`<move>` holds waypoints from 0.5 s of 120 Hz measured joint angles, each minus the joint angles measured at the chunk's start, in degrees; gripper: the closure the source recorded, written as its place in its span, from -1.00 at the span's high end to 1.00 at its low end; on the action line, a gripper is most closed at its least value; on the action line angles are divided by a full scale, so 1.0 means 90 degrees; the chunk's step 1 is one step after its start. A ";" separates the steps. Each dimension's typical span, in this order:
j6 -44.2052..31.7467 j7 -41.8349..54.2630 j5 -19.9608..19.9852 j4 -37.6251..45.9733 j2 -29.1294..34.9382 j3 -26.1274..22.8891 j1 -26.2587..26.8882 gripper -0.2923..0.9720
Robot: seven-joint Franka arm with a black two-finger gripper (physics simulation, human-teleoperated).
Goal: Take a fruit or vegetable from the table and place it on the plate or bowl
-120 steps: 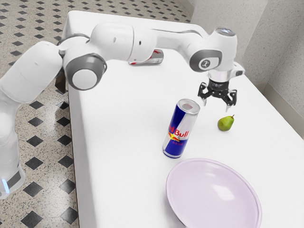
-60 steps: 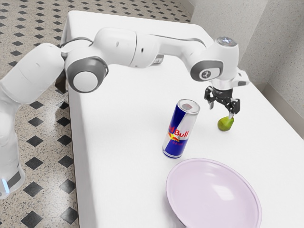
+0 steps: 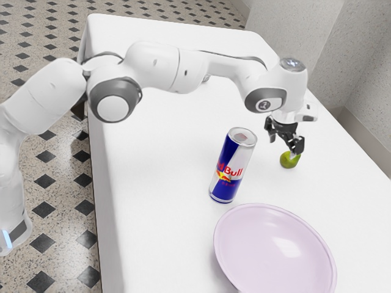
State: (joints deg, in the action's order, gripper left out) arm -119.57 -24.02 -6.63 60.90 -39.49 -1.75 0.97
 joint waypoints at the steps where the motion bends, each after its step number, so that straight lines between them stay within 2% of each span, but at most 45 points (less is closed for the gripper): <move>1: -0.0008 0.0011 -0.0001 -0.0002 -0.0008 0.0000 -0.0001 0.54; 60: -0.0709 0.0438 -0.0022 -0.0107 -0.0291 -0.0083 -0.0107 0.54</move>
State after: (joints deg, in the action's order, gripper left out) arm -125.96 -20.08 -6.83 59.94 -42.11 -2.50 0.00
